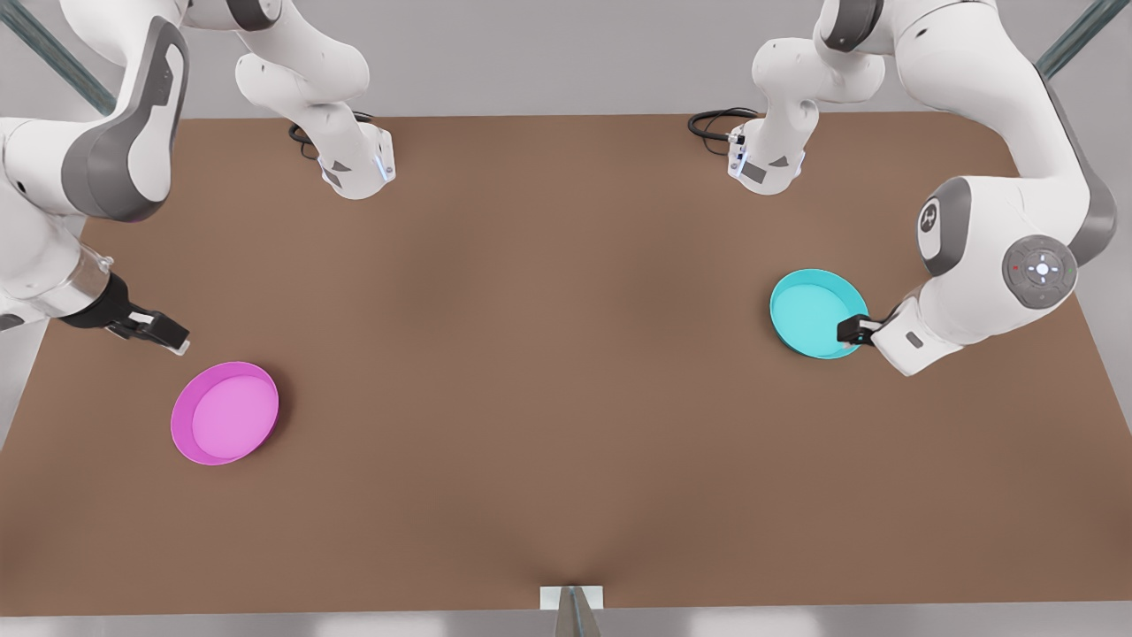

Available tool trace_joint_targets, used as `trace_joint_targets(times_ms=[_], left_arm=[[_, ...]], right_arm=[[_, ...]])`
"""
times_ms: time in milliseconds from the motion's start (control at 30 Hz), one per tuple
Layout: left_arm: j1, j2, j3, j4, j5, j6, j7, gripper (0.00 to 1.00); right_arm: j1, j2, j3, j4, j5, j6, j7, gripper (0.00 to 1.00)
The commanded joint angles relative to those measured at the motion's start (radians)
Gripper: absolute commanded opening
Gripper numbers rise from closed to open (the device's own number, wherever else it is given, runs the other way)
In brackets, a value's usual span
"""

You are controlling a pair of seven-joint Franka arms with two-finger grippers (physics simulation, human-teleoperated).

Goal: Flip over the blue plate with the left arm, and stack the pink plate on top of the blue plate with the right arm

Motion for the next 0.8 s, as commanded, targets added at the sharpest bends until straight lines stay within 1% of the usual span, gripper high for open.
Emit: trace_joint_targets(times_ms=[0, 67, 100, 133, 200, 300, 333, 367, 433, 500, 533, 633, 767], left_arm=[[0.0, 0.002, 0.0, 0.0, 0.005, 0.0, 0.0, 1.0], [0.0, 0.007, 0.006, -0.015, -0.011, -0.002, 0.0, 1.0], [0.011, 0.016, 0.029, -0.054, -0.09, 0.003, 0.005, 1.0], [0.011, 0.011, 0.075, -0.126, -0.152, 0.028, 0.07, 1.0], [0.008, 0.002, 0.202, -0.274, -0.3, 0.08, 0.241, 1.0], [0.008, -0.01, 0.313, -0.465, -0.395, 0.186, 0.431, 1.0], [0.009, -0.003, 0.337, -0.498, -0.416, 0.201, 0.471, 1.0], [0.009, 0.028, 0.379, -0.511, -0.438, 0.202, 0.551, 1.0], [0.011, 0.08, 0.426, -0.532, -0.444, 0.215, 0.643, 1.0], [0.012, 0.082, 0.465, -0.627, -0.473, 0.319, 0.742, 1.0], [0.015, 0.086, 0.474, -0.65, -0.476, 0.35, 0.773, 1.0], [0.051, 0.148, 0.474, -0.66, -0.507, 0.394, 0.867, 1.0], [0.052, 0.169, 0.474, -0.735, -0.515, 0.474, 0.89, 1.0]], right_arm=[[0.001, 0.0, 0.0, 0.002, 0.0, 0.0, 0.0, 1.0], [0.001, 0.0, 0.001, 0.002, 0.002, 0.0, 0.0, 1.0], [0.001, 0.0, 0.0, 0.002, 0.003, 0.0, 0.0, 1.0], [0.003, 0.0, 0.001, 0.002, 0.003, 0.002, 0.0, 1.0], [0.003, 0.0, 0.001, 0.002, 0.005, 0.002, 0.0, 1.0], [0.003, 0.002, 0.001, 0.003, 0.006, 0.005, 0.0, 1.0], [0.001, 0.003, 0.001, 0.003, 0.009, 0.005, 0.002, 1.0], [0.001, 0.003, 0.001, 0.003, 0.011, 0.008, 0.002, 1.0], [0.0, 0.003, 0.001, 0.003, 0.011, 0.008, 0.0, 1.0], [-0.005, 0.003, 0.001, 0.002, 0.009, 0.003, -0.001, 1.0], [-0.005, 0.005, 0.001, 0.002, 0.009, 0.008, -0.001, 1.0], [-0.009, 0.009, 0.001, 0.002, 0.011, 0.012, -0.003, 1.0], [0.001, 0.026, 0.001, 0.006, 0.011, 0.018, -0.003, 1.0]])
